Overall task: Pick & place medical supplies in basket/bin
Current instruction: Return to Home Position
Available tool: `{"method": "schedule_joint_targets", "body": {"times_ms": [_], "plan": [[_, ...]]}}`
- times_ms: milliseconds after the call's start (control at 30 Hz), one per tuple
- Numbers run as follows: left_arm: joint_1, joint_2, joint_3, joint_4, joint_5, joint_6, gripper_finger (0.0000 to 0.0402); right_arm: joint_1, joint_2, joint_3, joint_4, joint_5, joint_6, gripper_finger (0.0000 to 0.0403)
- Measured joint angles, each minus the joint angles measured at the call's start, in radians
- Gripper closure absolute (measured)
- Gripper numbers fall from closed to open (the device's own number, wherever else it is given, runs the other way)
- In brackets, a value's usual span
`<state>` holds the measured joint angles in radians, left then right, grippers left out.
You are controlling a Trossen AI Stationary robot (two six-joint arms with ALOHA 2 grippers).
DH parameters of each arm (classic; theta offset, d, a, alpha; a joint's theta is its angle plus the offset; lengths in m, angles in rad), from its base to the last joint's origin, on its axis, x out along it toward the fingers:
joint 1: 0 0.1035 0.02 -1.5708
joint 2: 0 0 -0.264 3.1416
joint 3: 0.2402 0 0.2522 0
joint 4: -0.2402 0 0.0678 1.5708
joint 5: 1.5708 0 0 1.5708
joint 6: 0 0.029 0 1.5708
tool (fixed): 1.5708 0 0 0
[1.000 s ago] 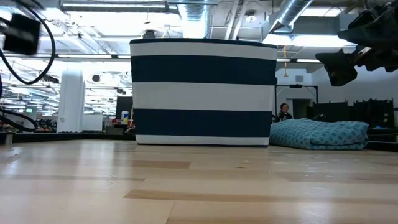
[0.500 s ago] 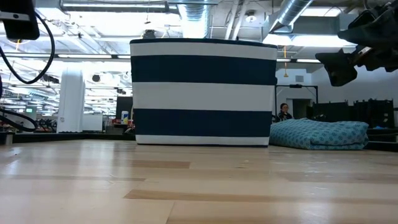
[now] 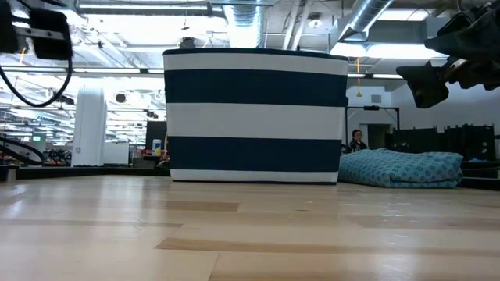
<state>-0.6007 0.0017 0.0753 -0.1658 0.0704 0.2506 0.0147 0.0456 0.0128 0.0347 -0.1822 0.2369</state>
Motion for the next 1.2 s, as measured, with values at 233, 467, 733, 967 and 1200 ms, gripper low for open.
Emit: {"method": "schedule_joint_targets", "body": {"times_ms": [233,467,733,967,1200], "plan": [[0.132,0.005,-0.001,-0.001,-0.056,0.003,0.0401,0.000,0.000,0.000,0.000,0.000,0.000,0.0148],[0.147,0.005,-0.002,-0.001,-0.117,-0.022,0.0402,0.000,0.000,0.001,0.000,0.000,0.000,0.0148],[0.147,0.005,-0.002,-0.001,-0.120,-0.025,0.0401,0.000,0.000,0.001,0.000,0.000,0.000,0.0148],[0.146,0.005,-0.002,-0.001,-0.121,-0.025,0.0401,0.000,0.000,0.001,0.000,0.000,0.000,0.0148],[0.146,0.005,-0.002,-0.001,-0.121,-0.026,0.0401,0.000,0.000,0.001,0.000,0.000,0.000,0.0148]]}}
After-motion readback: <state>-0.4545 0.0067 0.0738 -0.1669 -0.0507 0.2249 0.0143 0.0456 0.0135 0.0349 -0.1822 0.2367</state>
